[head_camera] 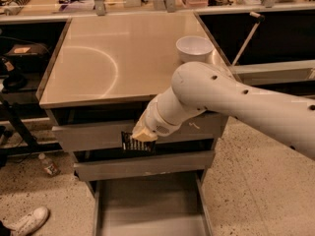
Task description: Pick rxbar chocolate from bottom drawer and place on counter
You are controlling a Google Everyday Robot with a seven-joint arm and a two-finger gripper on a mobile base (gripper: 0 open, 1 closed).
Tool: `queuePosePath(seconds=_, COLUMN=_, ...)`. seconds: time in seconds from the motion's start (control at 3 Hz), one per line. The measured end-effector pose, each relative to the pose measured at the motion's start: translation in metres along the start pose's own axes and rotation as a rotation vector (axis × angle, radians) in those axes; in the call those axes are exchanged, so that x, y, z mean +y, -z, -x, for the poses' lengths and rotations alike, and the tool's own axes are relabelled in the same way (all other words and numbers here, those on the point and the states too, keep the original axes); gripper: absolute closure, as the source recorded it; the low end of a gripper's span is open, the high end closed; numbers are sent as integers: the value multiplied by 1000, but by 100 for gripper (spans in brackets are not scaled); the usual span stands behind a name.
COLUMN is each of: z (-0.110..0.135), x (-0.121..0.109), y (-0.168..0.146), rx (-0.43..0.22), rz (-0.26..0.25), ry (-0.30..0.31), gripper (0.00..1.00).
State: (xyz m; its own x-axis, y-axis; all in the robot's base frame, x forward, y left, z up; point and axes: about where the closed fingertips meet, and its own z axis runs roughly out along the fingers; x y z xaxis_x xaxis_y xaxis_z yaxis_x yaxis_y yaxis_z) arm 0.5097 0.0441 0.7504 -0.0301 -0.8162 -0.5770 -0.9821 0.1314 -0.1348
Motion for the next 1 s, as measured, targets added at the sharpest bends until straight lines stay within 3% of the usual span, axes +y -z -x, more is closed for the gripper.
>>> queuePosePath(seconds=0.33, z=0, x=0, y=0, rx=0, rz=0, ry=0, gripper=100)
queuePosePath(seconds=0.67, z=15, x=-11, y=13, rx=-6, rz=-32, ry=28, gripper=100)
queuePosePath(seconds=1.0, z=35, x=-35, y=33, rx=-17, rz=-70, ry=61, gripper=100)
